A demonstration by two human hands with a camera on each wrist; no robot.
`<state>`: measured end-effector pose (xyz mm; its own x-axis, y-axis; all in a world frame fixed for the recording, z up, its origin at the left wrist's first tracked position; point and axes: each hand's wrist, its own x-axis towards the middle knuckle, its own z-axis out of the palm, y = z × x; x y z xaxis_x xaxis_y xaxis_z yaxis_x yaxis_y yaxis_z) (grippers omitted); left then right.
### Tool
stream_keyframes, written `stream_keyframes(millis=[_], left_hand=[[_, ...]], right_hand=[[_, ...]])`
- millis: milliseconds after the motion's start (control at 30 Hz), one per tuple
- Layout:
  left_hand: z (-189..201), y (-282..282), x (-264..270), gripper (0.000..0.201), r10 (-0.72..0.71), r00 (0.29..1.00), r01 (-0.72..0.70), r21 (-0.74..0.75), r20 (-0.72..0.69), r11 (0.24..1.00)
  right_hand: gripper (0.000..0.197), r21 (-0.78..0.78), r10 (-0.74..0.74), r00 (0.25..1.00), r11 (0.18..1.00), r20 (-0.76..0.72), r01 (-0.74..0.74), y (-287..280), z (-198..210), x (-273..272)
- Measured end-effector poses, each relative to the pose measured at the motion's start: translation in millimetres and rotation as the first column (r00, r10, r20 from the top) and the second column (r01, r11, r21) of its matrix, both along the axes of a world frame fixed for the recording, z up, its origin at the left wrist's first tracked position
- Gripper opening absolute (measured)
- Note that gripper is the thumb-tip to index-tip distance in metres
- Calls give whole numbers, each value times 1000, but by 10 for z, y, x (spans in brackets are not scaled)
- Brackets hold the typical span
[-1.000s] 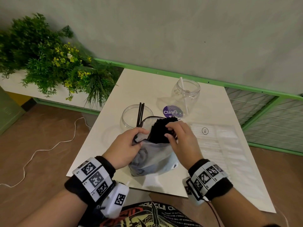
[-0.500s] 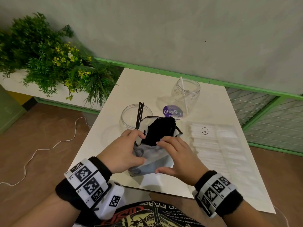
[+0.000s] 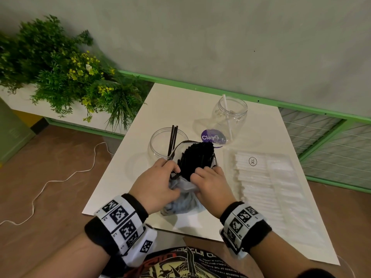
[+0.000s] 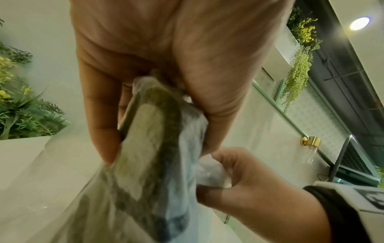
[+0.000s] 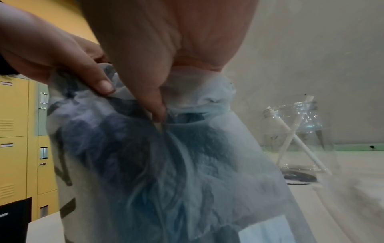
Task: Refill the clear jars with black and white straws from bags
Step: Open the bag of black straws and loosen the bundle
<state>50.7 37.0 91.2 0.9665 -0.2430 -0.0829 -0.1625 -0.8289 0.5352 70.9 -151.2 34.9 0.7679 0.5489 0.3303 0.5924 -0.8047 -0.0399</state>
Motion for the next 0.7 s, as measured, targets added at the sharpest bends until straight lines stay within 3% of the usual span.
stream_keyframes(millis=[167, 267, 333, 433, 500, 567, 700], left_hand=[[-20, -16, 56, 25, 47, 998, -47, -10, 36, 999], [-48, -32, 77, 26, 70, 996, -69, -19, 52, 997], [-73, -39, 90, 31, 81, 995, -80, -23, 58, 997], [-96, -12, 118, 46, 63, 996, -61, -39, 56, 997], [-96, 9, 135, 52, 23, 999, -21, -55, 45, 998], [-90, 12, 143, 53, -21, 999, 23, -59, 42, 998], [-98, 23, 151, 55, -44, 998, 48, -104, 39, 993]], right_hand=[[24, 99, 45, 999, 994, -21, -43, -62, 32, -61], [26, 86, 60, 994, 995, -87, -53, -118, 37, -121], [18, 101, 22, 982, 995, -188, -3, -133, 64, -156], [53, 176, -61, 888, 972, -455, 157, -112, 155, -140], [62, 232, -72, 818, 942, -570, 244, -75, 196, -104], [58, 257, -70, 758, 917, -649, 304, -34, 239, -50], [22, 340, 43, 612, 862, -790, 377, 20, 316, 30]])
